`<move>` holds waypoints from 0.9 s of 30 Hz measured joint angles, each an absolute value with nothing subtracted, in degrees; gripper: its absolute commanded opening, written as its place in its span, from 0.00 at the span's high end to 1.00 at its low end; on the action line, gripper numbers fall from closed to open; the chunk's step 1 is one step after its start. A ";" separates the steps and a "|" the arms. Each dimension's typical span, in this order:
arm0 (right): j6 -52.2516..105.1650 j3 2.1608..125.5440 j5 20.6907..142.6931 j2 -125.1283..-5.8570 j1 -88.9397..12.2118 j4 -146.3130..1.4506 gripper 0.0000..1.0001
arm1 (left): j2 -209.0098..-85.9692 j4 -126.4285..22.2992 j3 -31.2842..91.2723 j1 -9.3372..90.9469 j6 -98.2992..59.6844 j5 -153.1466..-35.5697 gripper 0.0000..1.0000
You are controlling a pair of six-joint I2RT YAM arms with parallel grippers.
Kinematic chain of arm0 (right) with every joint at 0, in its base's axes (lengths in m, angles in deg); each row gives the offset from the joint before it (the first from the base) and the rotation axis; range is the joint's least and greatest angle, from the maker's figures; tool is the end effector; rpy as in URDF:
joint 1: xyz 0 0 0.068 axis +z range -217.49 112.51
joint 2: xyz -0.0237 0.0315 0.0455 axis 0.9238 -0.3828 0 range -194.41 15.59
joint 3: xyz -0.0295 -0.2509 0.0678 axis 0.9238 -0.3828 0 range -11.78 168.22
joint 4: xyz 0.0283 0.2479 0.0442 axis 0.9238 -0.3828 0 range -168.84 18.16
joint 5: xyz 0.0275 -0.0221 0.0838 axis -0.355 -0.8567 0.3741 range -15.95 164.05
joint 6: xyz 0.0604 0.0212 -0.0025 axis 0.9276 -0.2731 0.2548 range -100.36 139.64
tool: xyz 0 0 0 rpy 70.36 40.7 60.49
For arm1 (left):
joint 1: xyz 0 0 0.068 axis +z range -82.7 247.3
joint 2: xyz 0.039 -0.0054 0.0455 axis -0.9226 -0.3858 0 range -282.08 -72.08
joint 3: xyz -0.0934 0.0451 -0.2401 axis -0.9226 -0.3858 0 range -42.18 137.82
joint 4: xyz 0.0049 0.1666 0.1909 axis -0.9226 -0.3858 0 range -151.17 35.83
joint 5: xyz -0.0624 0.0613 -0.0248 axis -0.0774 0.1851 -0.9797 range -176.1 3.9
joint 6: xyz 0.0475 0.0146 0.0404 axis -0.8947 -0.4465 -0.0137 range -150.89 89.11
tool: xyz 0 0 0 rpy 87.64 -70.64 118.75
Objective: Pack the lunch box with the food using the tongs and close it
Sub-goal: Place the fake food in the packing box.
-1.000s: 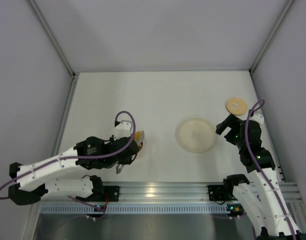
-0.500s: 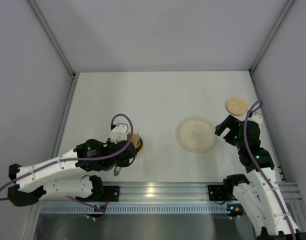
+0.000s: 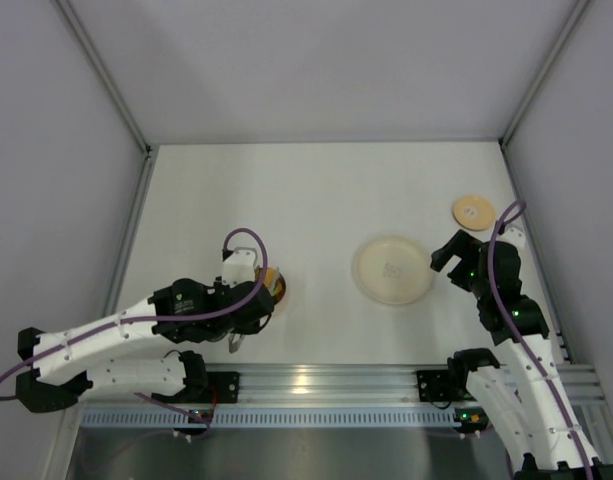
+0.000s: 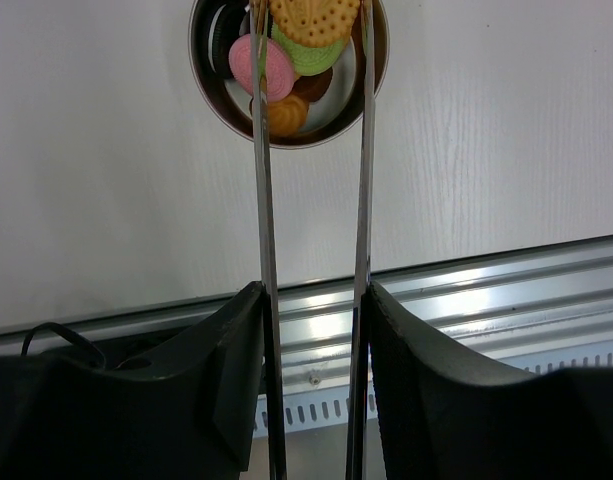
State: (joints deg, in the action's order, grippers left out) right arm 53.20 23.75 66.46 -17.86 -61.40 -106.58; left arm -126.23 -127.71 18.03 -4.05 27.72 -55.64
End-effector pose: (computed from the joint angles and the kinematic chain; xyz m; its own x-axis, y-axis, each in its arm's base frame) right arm 0.1471 0.0092 0.2547 -0.4441 0.5036 -0.7410 0.3011 0.8629 0.4059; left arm 0.0704 -0.1300 0.2948 -0.7981 0.0636 -0.5991 0.1410 0.9865 -0.0831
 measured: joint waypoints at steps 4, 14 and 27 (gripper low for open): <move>53.20 23.75 66.46 -17.86 -61.40 -106.58 0.05 | -126.23 -127.71 18.03 -4.05 27.66 -55.77 0.53; 53.20 23.75 66.46 -17.86 -61.40 -106.58 0.05 | -126.23 -127.71 18.03 -4.05 27.48 -56.49 0.49; 53.29 23.75 66.85 -17.89 -61.40 -106.56 0.05 | -130.56 -127.49 23.32 -4.03 24.82 -54.66 0.45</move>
